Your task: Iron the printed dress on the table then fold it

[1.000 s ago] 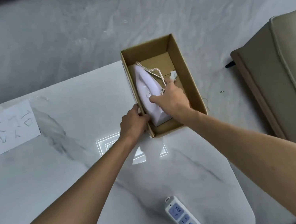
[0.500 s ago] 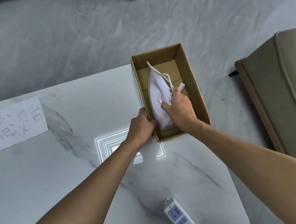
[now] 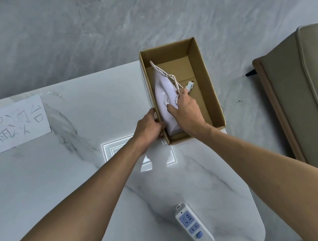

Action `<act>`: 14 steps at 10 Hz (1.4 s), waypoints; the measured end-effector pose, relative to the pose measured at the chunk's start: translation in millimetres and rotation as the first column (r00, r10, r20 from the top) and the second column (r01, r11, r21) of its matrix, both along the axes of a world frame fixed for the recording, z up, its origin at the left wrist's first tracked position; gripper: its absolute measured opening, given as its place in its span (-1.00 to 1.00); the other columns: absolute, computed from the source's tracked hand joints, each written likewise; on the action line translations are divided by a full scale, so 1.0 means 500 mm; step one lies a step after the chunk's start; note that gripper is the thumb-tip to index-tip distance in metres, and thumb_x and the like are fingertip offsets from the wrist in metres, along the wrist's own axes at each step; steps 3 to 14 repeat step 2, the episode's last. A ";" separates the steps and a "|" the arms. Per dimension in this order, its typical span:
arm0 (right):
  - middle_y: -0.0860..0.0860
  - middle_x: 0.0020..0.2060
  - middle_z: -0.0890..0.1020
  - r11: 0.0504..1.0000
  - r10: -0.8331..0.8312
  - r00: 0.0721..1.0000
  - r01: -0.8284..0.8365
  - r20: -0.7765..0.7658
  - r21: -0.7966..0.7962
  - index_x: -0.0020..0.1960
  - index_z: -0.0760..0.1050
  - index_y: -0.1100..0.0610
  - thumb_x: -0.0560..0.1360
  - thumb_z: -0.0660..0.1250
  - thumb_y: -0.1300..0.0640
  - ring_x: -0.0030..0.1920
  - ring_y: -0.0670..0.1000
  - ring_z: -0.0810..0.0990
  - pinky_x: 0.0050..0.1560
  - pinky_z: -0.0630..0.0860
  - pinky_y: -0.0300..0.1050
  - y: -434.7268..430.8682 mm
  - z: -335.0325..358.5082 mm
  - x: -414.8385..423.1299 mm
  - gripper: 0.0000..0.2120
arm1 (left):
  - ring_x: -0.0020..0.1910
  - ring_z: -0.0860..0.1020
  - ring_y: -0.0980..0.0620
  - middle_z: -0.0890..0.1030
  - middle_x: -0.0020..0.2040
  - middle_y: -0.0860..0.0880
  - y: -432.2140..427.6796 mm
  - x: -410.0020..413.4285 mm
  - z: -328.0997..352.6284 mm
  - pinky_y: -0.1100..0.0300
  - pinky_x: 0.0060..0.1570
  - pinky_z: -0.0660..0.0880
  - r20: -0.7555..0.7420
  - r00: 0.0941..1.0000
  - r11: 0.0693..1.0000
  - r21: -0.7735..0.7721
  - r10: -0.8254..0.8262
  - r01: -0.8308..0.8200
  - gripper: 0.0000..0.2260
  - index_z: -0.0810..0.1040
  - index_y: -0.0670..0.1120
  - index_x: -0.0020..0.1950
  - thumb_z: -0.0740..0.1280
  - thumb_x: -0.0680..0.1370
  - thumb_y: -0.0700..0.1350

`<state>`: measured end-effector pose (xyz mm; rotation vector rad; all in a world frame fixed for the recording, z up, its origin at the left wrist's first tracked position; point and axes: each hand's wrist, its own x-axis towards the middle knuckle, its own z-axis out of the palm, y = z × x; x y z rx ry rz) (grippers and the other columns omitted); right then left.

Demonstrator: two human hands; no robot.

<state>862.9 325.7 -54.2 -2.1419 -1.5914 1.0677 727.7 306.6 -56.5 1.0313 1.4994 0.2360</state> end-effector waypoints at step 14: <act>0.17 0.29 0.41 0.999 0.030 0.995 -0.026 0.090 -0.043 0.48 0.11 0.20 0.49 0.39 -0.01 0.30 0.14 0.38 0.27 0.38 -0.02 -0.024 0.034 0.025 -0.28 | -0.05 0.63 -0.13 0.61 0.09 -0.18 -0.016 -0.019 0.036 -0.05 0.12 0.57 -0.007 0.991 0.988 -0.070 0.134 -0.134 -0.61 0.43 -0.02 0.34 0.30 0.51 -0.19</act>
